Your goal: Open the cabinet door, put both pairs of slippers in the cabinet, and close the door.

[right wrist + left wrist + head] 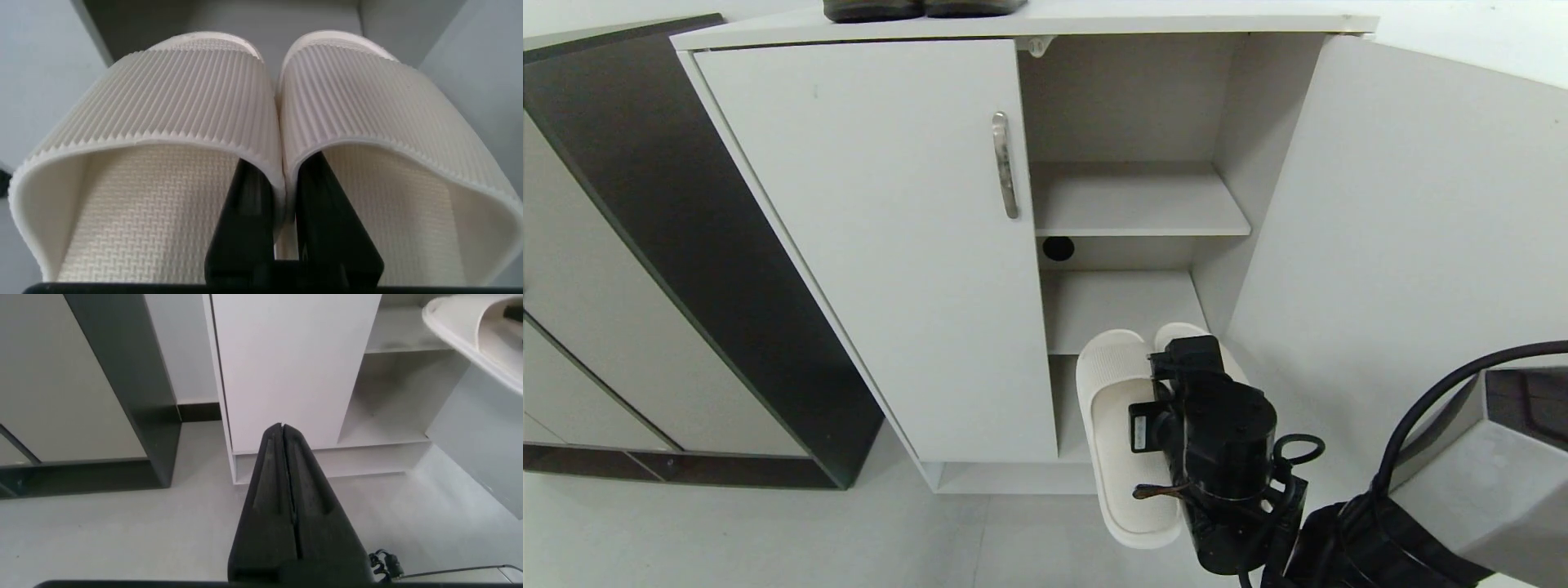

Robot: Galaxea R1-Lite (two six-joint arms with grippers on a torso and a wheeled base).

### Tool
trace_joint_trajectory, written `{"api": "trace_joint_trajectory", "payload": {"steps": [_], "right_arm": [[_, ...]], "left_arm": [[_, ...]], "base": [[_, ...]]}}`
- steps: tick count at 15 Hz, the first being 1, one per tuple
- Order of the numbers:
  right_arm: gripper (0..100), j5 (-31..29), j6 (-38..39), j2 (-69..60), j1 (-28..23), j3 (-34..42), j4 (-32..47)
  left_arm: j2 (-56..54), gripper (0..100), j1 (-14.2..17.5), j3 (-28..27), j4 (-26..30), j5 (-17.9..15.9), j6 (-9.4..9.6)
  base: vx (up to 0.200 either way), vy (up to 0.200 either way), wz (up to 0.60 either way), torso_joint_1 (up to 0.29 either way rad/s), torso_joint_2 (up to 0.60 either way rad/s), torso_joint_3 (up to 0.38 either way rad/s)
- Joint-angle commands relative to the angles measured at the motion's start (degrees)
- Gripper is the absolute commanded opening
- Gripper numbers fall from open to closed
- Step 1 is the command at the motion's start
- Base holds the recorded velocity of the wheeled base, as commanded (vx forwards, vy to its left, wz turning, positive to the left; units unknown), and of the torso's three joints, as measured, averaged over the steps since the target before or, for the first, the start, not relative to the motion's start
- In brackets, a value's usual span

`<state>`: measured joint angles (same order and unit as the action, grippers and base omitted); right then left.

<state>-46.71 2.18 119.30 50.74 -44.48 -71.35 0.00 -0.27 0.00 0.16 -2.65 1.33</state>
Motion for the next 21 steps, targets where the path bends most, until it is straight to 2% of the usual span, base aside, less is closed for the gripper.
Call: {"api": "trace_joint_trajectory", "payload": {"steps": [1,9,21], "right_arm": [[0,-0.1,-0.8,1.2,-0.8,0.5,-1.2],[0,-0.1,-1.9,1.2,-4.9,1.0,-1.6],[0,-0.2,-2.6,1.1,-6.2,1.2,-1.9]], "left_arm": [[0.1,0,0.0,0.0,0.0,0.0,-0.01],[0.1,0,0.0,0.0,0.0,0.1,-0.10],[0.1,0,0.0,0.0,-0.1,0.2,-0.36]], "base": [[0.000,0.000,0.00,0.000,0.00,0.000],[0.000,0.000,0.00,0.000,0.00,0.000],[0.000,0.000,0.00,0.000,0.00,0.000]]}}
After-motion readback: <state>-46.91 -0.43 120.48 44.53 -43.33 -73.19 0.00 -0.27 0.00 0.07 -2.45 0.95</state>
